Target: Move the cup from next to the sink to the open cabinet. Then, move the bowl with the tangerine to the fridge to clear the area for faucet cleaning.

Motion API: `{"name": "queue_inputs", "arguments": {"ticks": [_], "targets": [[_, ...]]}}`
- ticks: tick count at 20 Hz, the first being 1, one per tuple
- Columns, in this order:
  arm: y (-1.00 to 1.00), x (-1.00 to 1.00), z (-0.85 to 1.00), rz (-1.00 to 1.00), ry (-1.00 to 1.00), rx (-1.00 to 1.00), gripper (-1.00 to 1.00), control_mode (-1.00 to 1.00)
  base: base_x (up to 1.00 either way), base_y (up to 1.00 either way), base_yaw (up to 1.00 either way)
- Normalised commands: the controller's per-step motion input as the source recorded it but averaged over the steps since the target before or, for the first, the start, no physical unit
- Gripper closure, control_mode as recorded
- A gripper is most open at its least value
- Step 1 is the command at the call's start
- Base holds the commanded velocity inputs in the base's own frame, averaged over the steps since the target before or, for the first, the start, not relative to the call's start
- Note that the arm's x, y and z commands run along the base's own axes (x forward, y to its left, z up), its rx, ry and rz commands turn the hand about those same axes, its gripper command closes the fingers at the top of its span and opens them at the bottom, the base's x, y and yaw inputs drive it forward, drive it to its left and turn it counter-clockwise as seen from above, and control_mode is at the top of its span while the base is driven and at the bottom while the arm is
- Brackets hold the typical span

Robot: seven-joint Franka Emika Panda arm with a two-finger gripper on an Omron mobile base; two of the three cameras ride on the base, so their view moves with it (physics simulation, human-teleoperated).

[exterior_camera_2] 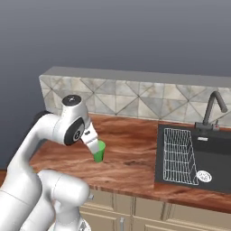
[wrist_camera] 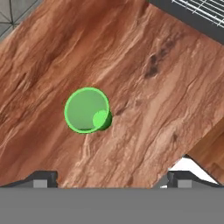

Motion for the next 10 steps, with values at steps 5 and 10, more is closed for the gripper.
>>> {"name": "queue_inputs", "arguments": {"ticks": [5,10], "targets": [[-0.14,0.50,-0.06,0.07,0.12,0.00,-1.00,-1.00,0.00,0.00,0.00],[-0.51,0.26,-0.37,0.19,0.00,0.00,-1.00,-1.00,0.00,0.00,0.00]]}}
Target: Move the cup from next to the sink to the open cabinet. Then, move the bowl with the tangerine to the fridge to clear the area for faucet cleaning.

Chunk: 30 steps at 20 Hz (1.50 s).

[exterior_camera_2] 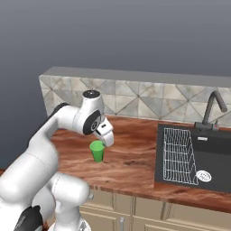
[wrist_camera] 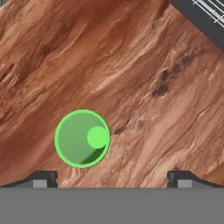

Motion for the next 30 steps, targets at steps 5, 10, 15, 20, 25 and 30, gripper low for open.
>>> {"name": "queue_inputs", "arguments": {"ticks": [5,10,15,20,25,30], "targets": [[-0.16,0.18,-0.52,0.11,0.00,-0.02,-1.00,-1.00,0.00,0.00,0.00],[0.00,0.20,-0.50,0.05,0.00,-0.06,-1.00,-1.00,0.00,0.00,0.00],[0.00,0.17,-0.41,0.04,0.00,-0.01,-1.00,-1.00,0.00,0.00,0.00],[0.00,0.35,-0.30,0.02,0.00,0.00,-1.00,-1.00,0.00,0.00,0.00],[0.00,0.47,-0.28,0.00,0.01,0.00,-1.00,-1.00,0.00,0.00,0.00],[0.00,0.28,-0.33,0.01,0.02,0.00,-1.00,-1.00,0.00,0.00,0.00]]}}
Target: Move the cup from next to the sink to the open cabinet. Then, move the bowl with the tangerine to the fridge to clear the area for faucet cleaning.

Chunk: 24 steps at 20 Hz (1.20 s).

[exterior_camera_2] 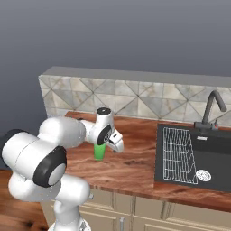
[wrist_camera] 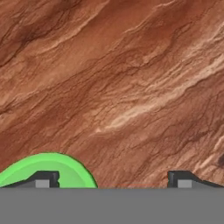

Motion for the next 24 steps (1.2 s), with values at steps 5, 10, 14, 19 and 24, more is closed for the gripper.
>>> {"name": "queue_inputs", "arguments": {"ticks": [5,10,14,19,24], "targets": [[0.04,0.01,-0.43,0.02,0.05,0.00,1.00,-1.00,0.00,0.00,0.00],[0.00,0.00,-0.07,0.00,0.00,-0.01,1.00,-1.00,0.00,0.00,0.00],[0.00,-0.09,0.00,0.00,-0.03,0.00,1.00,-1.00,0.00,0.00,0.00],[0.01,-0.39,0.16,0.00,-0.14,0.00,1.00,-1.00,0.00,0.00,0.00],[0.08,-0.72,0.62,0.00,-0.40,-0.02,1.00,-1.00,0.00,0.00,0.00]]}}
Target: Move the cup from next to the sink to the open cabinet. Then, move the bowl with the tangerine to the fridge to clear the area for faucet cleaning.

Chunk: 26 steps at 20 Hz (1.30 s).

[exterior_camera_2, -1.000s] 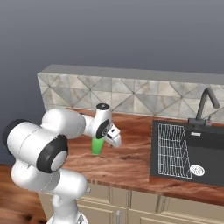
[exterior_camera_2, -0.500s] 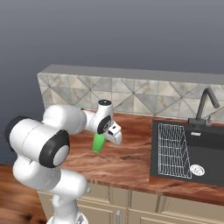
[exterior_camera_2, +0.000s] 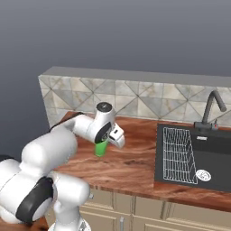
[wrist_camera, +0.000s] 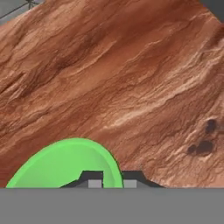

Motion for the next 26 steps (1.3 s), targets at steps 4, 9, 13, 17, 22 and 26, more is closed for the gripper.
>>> {"name": "queue_inputs", "arguments": {"ticks": [4,9,13,17,22,26], "targets": [[0.19,-0.72,0.84,0.00,-0.50,-0.07,1.00,-1.00,0.00,0.00,0.00],[0.06,-0.98,0.98,-0.01,-0.60,-0.04,1.00,-1.00,0.00,0.00,0.00],[0.00,-0.25,0.25,-0.03,-0.16,0.00,1.00,1.00,-0.75,0.02,-0.22],[0.00,0.00,0.00,0.00,0.00,0.00,1.00,1.00,-0.88,0.19,-0.58],[0.00,0.00,0.00,0.00,0.00,0.00,1.00,1.00,-0.64,0.13,-0.76],[0.00,0.00,0.00,0.00,0.00,0.00,1.00,1.00,-0.51,-0.06,-0.83]]}}
